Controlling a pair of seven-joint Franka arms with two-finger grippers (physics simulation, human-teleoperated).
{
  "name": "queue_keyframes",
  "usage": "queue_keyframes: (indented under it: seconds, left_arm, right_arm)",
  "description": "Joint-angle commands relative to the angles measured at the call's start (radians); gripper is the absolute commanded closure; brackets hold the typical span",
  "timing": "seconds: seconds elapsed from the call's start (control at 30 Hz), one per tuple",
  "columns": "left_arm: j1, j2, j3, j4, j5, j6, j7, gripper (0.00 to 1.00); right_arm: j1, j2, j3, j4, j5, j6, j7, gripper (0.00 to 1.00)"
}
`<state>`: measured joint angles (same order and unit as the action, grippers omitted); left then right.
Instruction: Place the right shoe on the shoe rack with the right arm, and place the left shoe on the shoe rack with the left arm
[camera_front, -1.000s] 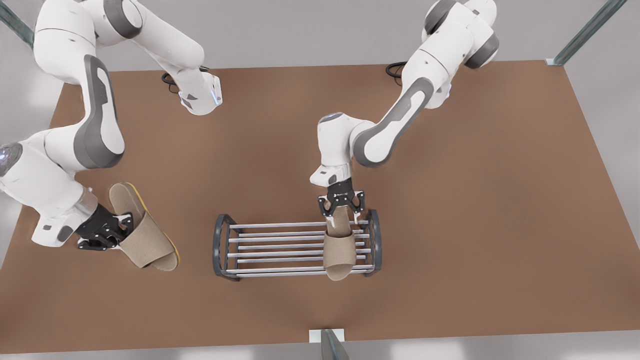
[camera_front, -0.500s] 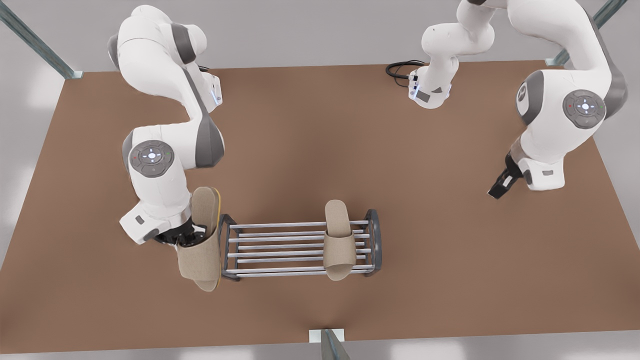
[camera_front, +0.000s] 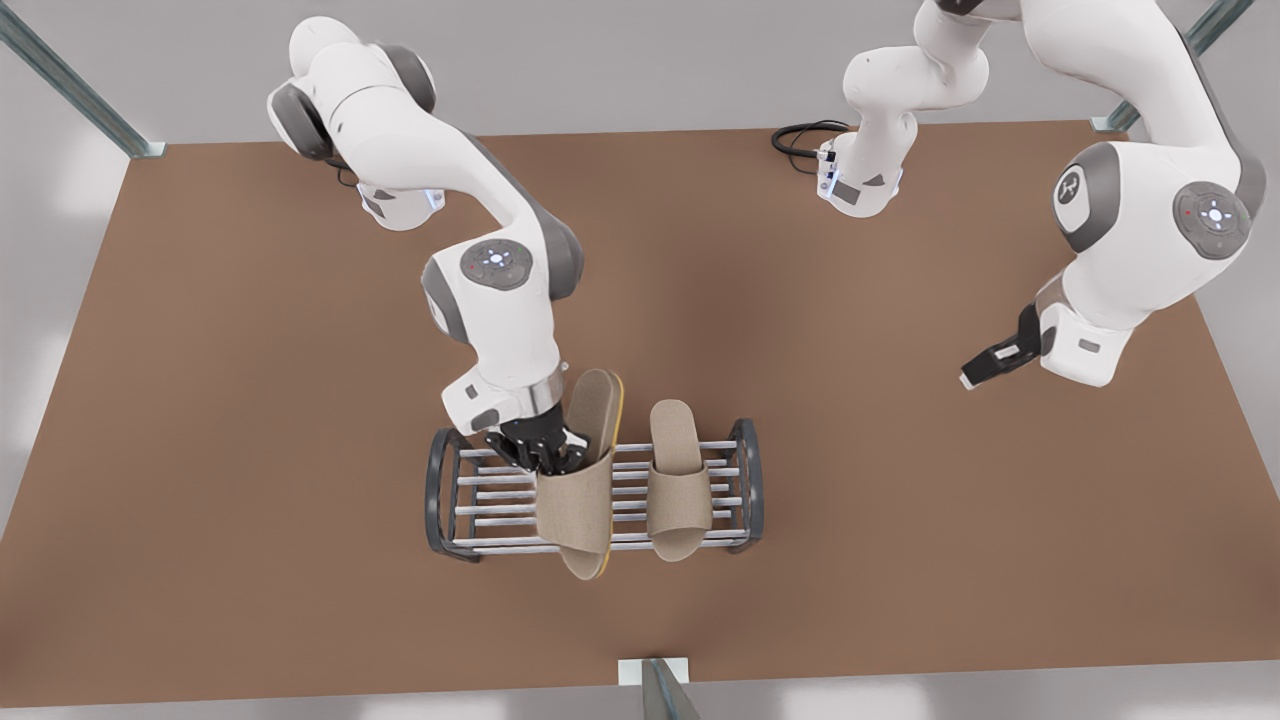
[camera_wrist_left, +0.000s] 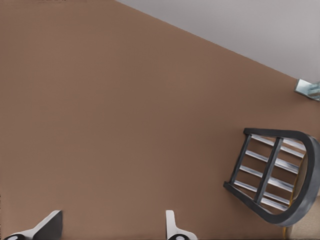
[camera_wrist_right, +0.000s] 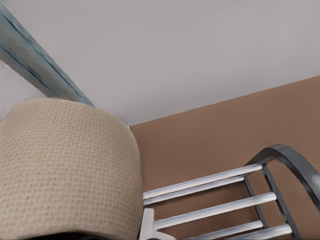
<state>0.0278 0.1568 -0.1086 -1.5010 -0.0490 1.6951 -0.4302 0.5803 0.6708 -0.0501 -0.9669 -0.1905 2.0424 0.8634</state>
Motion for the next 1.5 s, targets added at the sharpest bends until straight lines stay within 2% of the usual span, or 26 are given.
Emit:
queue_keyframes:
  seconds: [0.0,0.13,0.33,0.43,0.5,0.57,0.83,0.97,1.17,1.2,1.23,1.47]
  left_arm:
    - [0.000,0.004,0.000,-0.001,0.001,-0.006,0.346,0.00]
    - [-0.003,0.017,0.000,-0.001,0.012,-0.005,0.344,0.00]
    - [-0.005,0.032,0.000,-0.001,0.018,0.005,0.343,0.00]
    - [-0.006,0.032,-0.002,-0.002,0.018,0.005,0.343,0.00]
    - [-0.006,0.032,-0.002,-0.002,0.018,0.006,0.343,0.00]
    - [-0.008,0.033,-0.002,-0.002,0.020,0.006,0.343,0.00]
    - [-0.005,0.032,-0.009,0.002,0.018,-0.006,0.334,0.00]
    - [-0.016,0.036,-0.017,0.001,0.018,-0.002,0.292,0.00]
    - [-0.012,0.038,-0.017,0.001,0.018,-0.003,0.294,0.00]
    - [-0.012,0.038,-0.017,0.001,0.018,-0.003,0.294,0.00]
    - [-0.012,0.038,-0.017,0.001,0.018,-0.003,0.294,0.00]
    - [-0.014,0.043,-0.017,0.001,0.020,0.005,0.294,0.00]
  right_arm:
    - [0.000,0.004,0.004,-0.006,0.008,0.030,0.200,0.79]
    - [0.036,0.059,0.004,-0.001,0.002,0.174,0.212,0.79]
    - [-0.014,0.050,-0.007,-0.006,-0.004,0.167,0.103,0.79]
    - [-0.027,0.000,-0.007,-0.099,-0.004,0.157,0.029,0.79]
    - [-0.025,-0.069,-0.005,-0.213,-0.015,0.170,0.016,0.79]
    - [-0.025,-0.152,-0.005,-0.372,-0.017,0.266,-0.014,0.79]
    - [-0.034,-0.143,-0.004,-0.434,-0.037,0.317,-0.010,0.79]
    - [-0.037,-0.155,-0.005,-0.559,-0.037,0.459,-0.014,0.79]
    - [-0.033,-0.142,-0.007,-0.590,-0.052,0.498,-0.012,0.79]
    - [-0.033,-0.142,-0.007,-0.595,-0.052,0.504,-0.010,0.63]
    - [-0.031,-0.142,-0.007,-0.596,-0.052,0.504,-0.010,0.00]
    - [-0.030,-0.145,-0.007,-0.596,-0.064,0.504,-0.006,0.00]
